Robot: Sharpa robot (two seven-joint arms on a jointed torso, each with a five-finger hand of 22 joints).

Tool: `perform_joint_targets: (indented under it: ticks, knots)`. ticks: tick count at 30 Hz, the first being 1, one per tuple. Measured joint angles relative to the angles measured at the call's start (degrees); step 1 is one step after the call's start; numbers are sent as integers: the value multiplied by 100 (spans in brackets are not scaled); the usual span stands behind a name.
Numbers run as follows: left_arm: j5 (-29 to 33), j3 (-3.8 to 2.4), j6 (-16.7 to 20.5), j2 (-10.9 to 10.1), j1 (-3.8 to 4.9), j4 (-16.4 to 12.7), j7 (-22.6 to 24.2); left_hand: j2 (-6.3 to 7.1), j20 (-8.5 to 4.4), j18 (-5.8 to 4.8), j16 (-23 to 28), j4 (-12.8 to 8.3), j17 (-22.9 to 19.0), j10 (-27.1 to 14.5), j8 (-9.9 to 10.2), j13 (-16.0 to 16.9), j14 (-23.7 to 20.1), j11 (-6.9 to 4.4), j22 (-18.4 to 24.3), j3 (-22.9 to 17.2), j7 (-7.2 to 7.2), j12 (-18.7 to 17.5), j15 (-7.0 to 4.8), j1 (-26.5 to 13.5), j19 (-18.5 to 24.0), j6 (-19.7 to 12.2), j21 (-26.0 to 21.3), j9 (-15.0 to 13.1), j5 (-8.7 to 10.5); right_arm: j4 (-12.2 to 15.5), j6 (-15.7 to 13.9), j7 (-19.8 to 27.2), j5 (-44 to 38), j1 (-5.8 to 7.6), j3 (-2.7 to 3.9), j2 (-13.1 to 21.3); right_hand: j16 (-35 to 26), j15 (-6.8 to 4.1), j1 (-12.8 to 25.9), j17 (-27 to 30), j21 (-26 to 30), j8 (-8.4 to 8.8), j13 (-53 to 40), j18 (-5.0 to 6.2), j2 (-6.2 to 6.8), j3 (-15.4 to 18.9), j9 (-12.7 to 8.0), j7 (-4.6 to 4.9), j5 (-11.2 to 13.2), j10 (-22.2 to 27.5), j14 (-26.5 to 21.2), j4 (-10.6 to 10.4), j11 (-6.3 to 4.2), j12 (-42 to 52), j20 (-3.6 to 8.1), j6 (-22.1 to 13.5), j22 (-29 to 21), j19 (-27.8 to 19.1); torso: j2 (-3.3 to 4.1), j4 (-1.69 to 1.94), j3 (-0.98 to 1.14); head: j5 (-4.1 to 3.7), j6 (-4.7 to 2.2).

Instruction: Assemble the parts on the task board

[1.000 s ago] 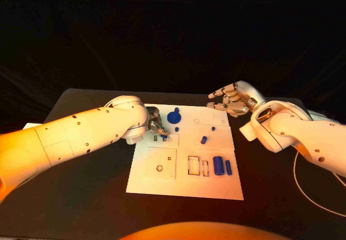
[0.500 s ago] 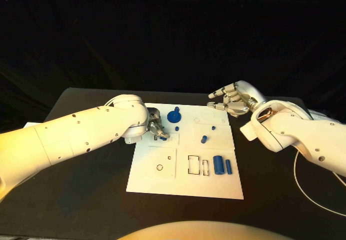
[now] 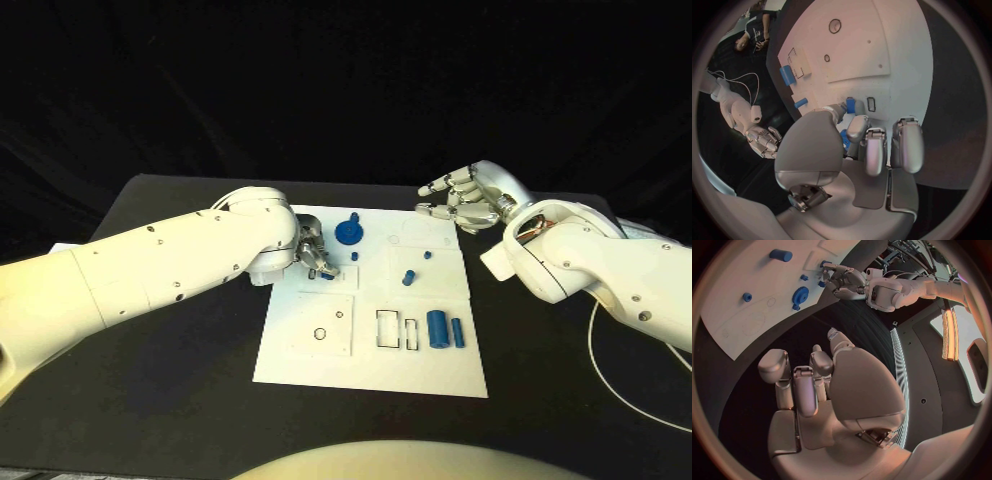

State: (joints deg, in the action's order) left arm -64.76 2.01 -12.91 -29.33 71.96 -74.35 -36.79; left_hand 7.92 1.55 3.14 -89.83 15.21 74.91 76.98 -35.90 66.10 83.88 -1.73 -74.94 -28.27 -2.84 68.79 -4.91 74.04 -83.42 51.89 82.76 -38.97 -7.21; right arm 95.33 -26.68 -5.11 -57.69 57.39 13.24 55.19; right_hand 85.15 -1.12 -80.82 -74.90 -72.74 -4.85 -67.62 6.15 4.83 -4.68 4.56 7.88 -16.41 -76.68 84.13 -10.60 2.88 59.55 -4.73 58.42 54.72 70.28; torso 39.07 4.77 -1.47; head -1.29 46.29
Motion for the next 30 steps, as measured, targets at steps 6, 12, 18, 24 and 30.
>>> perform_joint_targets:
  ticks: [6,12,18,24,30]
  knots:
    - [13,2,-80,104,18,120,-25,-35,0,0,0,-148,0,35,-39,20,0,4,1,-181,-1,15,0,-172,0,4,0,-48,0,1,0,-1,10,0,0,-6,-20,0,1,0,20,0,8,0,-1,0,0,0,0,0,0,0,0,-23,0,0,-7,0,2,-3,-1,11,1]
    - [48,11,-165,190,30,246,-37,-38,-22,0,0,-311,0,93,-101,82,0,-32,1,-340,0,90,0,-445,-22,44,19,-125,0,3,0,-1,15,0,0,-6,-26,0,22,-5,19,0,15,0,-22,16,-1,0,0,0,0,-16,0,-23,-21,0,-14,-20,2,-3,2,15,9]
    - [82,14,-234,250,39,344,-40,-57,-22,0,0,-496,-1,133,-115,96,8,-52,1,-397,29,108,-7,-633,-22,97,61,-182,1,4,0,-1,17,0,0,-10,-26,0,22,-4,19,0,15,0,-22,16,-1,0,0,0,0,-16,0,-23,-21,0,-14,-20,3,-5,4,16,17]
    - [94,15,-266,285,43,397,-45,-83,-42,1,0,-581,4,168,-134,128,22,-86,2,-420,63,157,-21,-778,-42,168,90,-216,1,4,2,-1,19,0,0,-14,-26,0,22,-4,19,0,19,0,-22,16,-2,0,0,0,0,-16,0,-22,-21,0,-23,-20,4,-6,5,16,21]
    - [95,17,-277,296,44,417,-49,-157,-42,0,0,-583,3,197,-138,182,1,-113,2,-421,91,197,-42,-897,-42,200,112,-234,1,4,7,-1,20,0,0,-15,-26,0,22,-3,18,0,23,0,-22,16,-2,0,0,0,0,-16,0,-22,-21,0,-27,-20,4,-7,5,10,29]
